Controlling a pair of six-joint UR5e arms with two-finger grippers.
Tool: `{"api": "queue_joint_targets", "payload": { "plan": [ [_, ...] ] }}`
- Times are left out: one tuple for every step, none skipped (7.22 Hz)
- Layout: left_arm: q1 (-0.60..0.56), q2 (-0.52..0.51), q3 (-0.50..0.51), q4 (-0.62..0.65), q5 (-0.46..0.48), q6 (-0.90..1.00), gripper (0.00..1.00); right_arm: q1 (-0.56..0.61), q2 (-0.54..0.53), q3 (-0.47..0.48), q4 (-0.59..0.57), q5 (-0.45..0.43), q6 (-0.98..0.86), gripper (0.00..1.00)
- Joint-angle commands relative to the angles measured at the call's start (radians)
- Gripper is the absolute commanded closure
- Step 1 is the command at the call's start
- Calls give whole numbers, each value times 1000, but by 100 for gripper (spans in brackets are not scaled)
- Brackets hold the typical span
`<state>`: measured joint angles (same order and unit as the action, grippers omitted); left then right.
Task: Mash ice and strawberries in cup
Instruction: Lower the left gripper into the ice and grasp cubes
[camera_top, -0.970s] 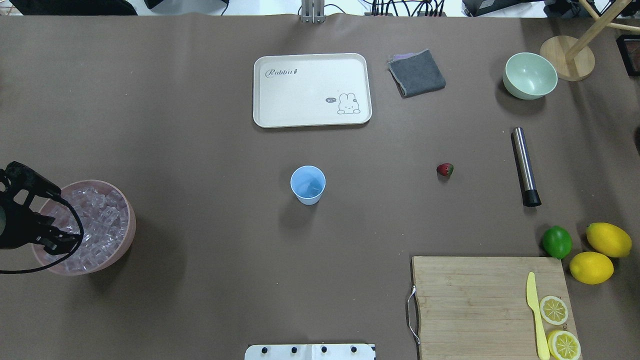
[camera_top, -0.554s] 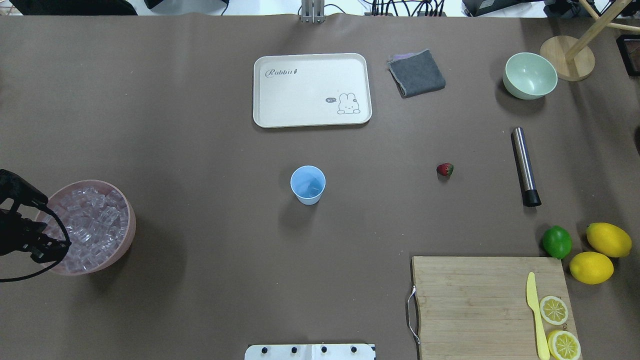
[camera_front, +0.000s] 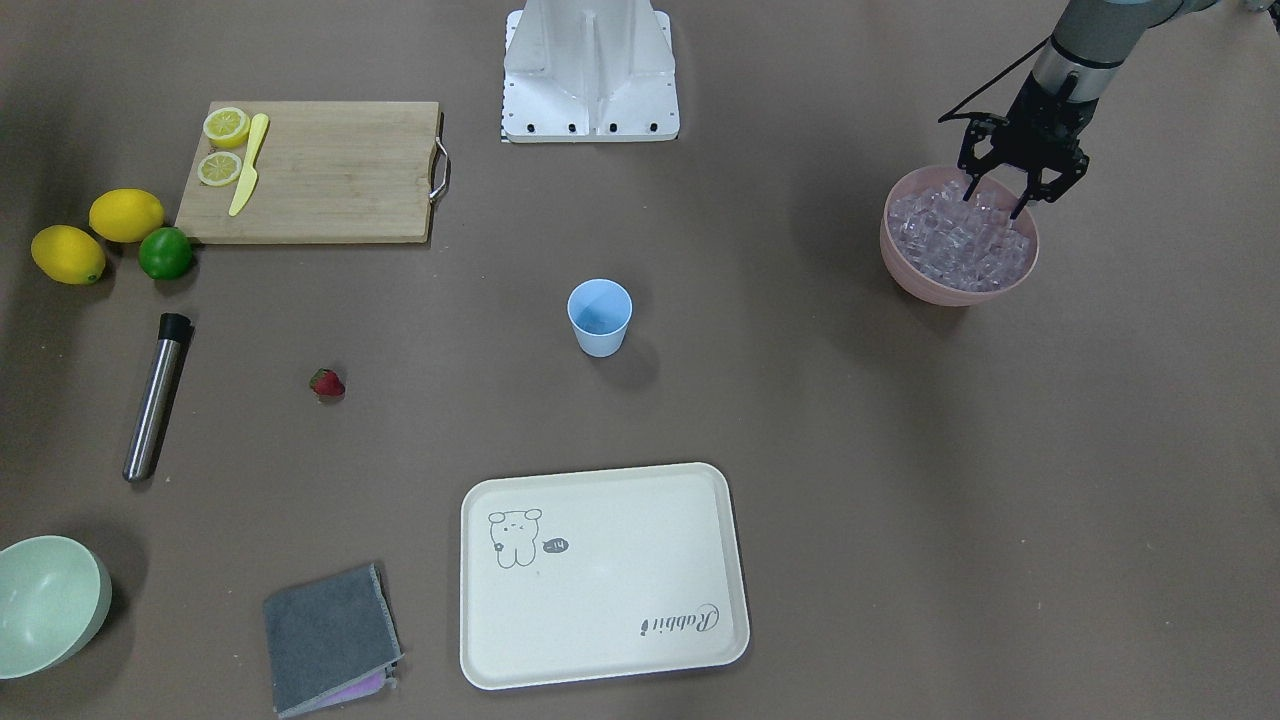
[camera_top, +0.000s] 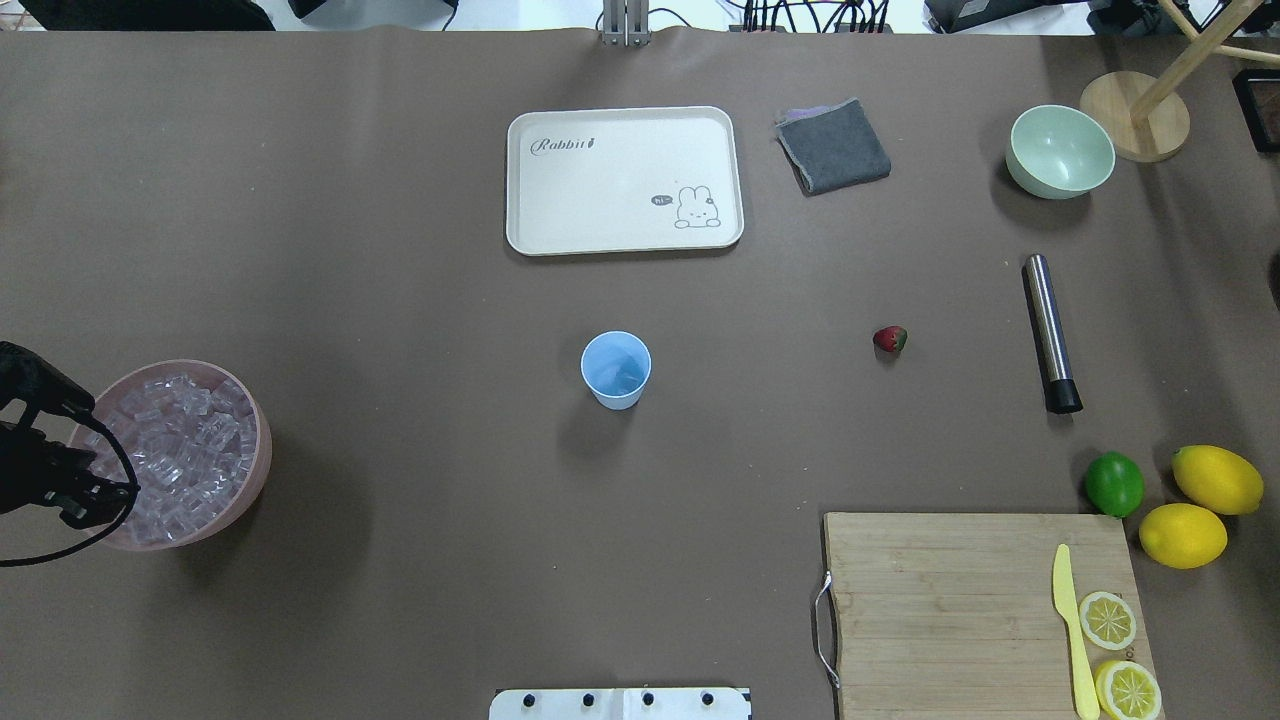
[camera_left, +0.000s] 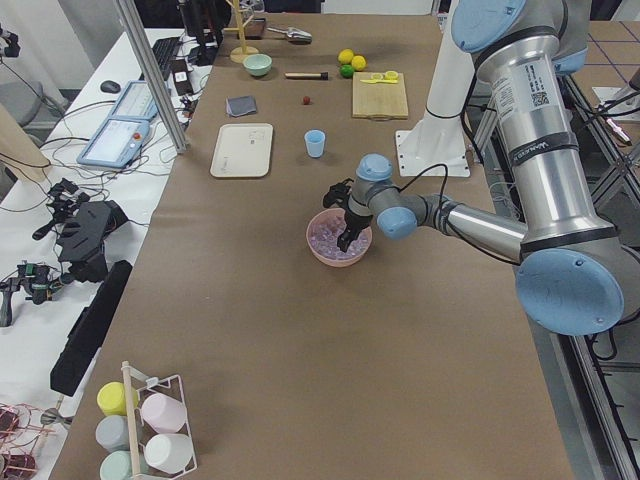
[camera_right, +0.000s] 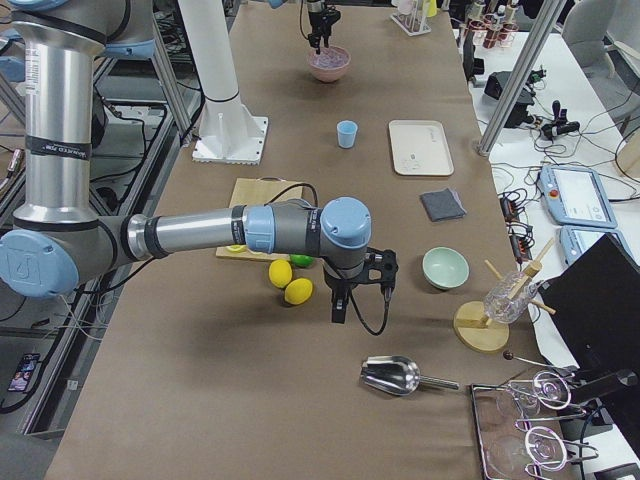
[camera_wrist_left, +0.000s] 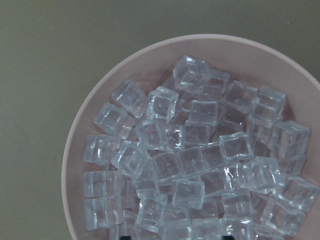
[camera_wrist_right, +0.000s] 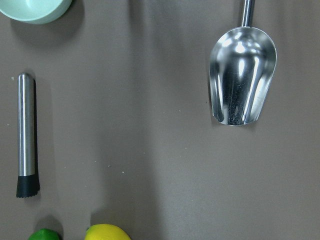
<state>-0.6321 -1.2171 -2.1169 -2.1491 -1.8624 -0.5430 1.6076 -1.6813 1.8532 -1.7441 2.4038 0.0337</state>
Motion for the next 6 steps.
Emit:
{"api": "queue_joint_targets", "payload": {
  "plan": [
    [2,17,0,-2,-1,0,36,0,-2,0,0,0,0,0],
    [5,19,0,-2,-1,0,36,0,-3,0,0,0,0,0],
    [14,19,2,-2,-1,0,36,0,-2,0,0,0,0,0],
    [26,19,2,-2,-1,0,36,0,-3,0,0,0,-2,0],
    [29,19,3,-2,0,0,36,0,-3,0,0,-2,0,0],
    [35,19,5,0,0,-2,36,0,-5,0,0,0,0,0]
  ]
}}
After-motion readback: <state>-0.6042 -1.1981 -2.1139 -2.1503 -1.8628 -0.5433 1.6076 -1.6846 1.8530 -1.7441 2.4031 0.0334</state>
